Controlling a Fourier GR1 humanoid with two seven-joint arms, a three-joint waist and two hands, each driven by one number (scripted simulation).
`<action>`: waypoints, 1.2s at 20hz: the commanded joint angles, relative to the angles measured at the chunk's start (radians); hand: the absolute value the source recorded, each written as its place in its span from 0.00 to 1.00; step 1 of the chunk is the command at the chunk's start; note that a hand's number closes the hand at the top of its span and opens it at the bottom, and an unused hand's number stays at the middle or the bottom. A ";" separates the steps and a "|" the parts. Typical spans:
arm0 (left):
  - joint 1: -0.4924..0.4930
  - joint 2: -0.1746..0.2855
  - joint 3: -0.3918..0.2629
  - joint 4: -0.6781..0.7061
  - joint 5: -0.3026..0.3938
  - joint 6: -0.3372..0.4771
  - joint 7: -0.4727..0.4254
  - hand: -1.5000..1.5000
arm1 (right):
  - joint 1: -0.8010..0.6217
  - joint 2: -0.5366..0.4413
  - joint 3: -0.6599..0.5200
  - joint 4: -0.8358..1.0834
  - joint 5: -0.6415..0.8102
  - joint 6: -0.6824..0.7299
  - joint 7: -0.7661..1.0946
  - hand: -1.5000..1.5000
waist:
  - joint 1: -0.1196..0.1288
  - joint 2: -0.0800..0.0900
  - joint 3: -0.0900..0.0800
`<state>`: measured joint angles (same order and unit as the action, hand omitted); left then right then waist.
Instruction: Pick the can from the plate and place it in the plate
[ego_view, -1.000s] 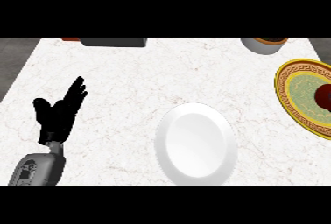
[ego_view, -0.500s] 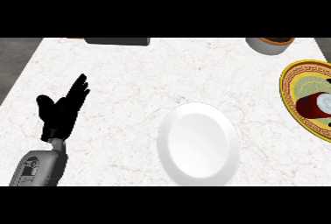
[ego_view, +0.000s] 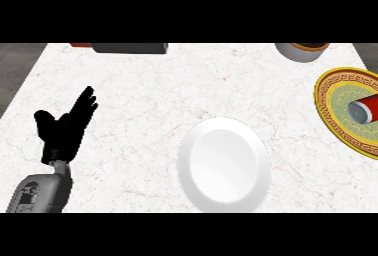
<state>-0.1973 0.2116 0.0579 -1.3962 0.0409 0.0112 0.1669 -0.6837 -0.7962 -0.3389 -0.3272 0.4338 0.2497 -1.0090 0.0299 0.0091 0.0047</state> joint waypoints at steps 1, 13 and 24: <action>0.010 -0.023 -0.008 0.018 -0.014 0.018 -0.027 0.50 | -0.039 -0.032 -0.050 0.031 -0.091 0.281 -0.100 0.00 | -0.015 -0.003 -0.002; 0.039 -0.005 0.001 0.007 -0.007 0.000 -0.018 0.50 | -0.006 -0.086 -0.037 0.098 -0.182 0.593 0.070 0.00 | -0.010 0.003 0.002; -0.019 -0.010 0.005 0.018 0.007 -0.010 -0.013 0.50 | 0.001 -0.161 -0.049 0.058 -0.260 0.599 0.135 0.00 | 0.002 0.015 0.005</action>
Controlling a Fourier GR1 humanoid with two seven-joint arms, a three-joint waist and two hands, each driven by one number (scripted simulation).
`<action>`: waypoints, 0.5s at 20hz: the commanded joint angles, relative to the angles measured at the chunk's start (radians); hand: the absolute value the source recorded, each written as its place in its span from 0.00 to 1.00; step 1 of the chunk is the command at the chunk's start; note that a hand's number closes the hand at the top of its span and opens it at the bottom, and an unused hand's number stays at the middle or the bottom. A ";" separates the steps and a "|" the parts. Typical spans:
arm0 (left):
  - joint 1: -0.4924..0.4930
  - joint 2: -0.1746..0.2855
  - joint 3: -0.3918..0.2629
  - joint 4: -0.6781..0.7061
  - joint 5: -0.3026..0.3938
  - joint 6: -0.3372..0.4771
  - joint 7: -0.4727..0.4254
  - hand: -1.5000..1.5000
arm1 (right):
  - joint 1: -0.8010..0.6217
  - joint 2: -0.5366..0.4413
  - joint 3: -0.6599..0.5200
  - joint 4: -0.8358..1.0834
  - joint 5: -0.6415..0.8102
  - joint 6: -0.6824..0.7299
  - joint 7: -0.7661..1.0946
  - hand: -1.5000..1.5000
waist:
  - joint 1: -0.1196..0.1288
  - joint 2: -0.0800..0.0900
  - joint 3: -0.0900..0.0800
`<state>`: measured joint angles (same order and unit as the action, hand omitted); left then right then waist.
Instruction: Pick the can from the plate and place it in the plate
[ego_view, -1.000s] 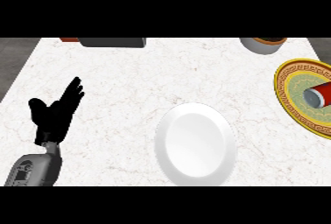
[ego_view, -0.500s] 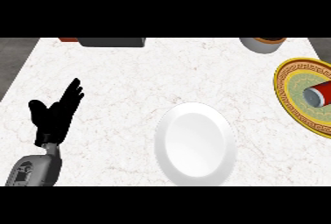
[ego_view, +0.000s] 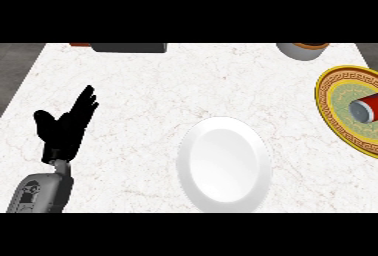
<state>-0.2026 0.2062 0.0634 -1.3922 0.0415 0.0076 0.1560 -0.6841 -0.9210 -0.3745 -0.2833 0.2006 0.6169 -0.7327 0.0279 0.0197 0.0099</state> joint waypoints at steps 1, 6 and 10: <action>-0.012 0.020 0.005 0.002 -0.004 -0.009 0.012 0.50 | 0.032 -0.020 -0.007 0.009 -0.025 0.212 -0.161 0.00 | 0.007 0.004 0.002; -0.003 -0.014 -0.014 0.012 -0.017 0.009 -0.012 0.50 | 0.054 -0.041 0.007 -0.011 -0.042 0.224 -0.151 0.00 | 0.003 0.006 0.002; -0.015 -0.010 -0.014 0.017 -0.013 -0.001 -0.012 0.50 | 0.060 -0.050 0.015 -0.018 -0.047 0.166 -0.135 0.00 | 0.015 0.012 0.003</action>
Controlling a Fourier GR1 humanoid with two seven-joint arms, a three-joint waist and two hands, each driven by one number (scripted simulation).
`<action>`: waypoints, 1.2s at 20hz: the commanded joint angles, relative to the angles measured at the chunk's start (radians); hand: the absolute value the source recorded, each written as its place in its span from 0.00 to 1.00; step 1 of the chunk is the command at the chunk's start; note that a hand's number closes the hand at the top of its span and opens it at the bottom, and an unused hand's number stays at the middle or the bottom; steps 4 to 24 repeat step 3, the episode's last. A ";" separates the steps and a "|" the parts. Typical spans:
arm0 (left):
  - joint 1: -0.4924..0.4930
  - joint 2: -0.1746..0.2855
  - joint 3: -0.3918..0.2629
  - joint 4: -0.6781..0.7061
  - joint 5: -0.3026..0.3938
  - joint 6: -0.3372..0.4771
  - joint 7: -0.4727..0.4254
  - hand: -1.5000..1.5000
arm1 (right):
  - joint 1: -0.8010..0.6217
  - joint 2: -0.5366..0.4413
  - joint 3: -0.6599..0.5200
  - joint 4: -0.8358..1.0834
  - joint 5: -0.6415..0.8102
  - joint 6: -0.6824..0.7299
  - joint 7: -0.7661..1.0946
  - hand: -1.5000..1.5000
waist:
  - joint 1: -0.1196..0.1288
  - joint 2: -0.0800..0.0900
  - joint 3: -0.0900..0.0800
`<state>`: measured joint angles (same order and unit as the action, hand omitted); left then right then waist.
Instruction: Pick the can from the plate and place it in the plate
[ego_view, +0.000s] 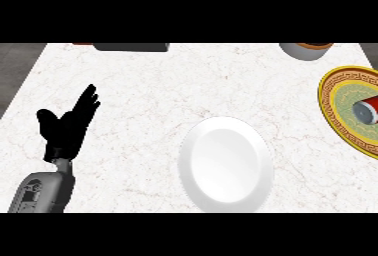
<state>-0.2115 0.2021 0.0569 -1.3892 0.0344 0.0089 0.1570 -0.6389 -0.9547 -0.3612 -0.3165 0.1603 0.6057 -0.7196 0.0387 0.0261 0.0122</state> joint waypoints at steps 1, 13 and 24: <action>0.000 0.017 0.009 0.004 0.005 -0.016 -0.004 0.50 | 0.030 -0.038 0.010 0.011 -0.004 0.199 -0.150 0.00 | 0.005 0.002 0.001; 0.008 -0.008 -0.003 -0.010 0.002 0.000 -0.009 0.50 | 0.067 -0.023 0.024 0.008 -0.004 0.207 -0.174 0.00 | -0.004 -0.003 0.001; 0.008 -0.008 -0.003 -0.010 0.002 0.000 -0.009 0.50 | 0.067 -0.023 0.024 0.008 -0.004 0.207 -0.174 0.00 | -0.004 -0.003 0.001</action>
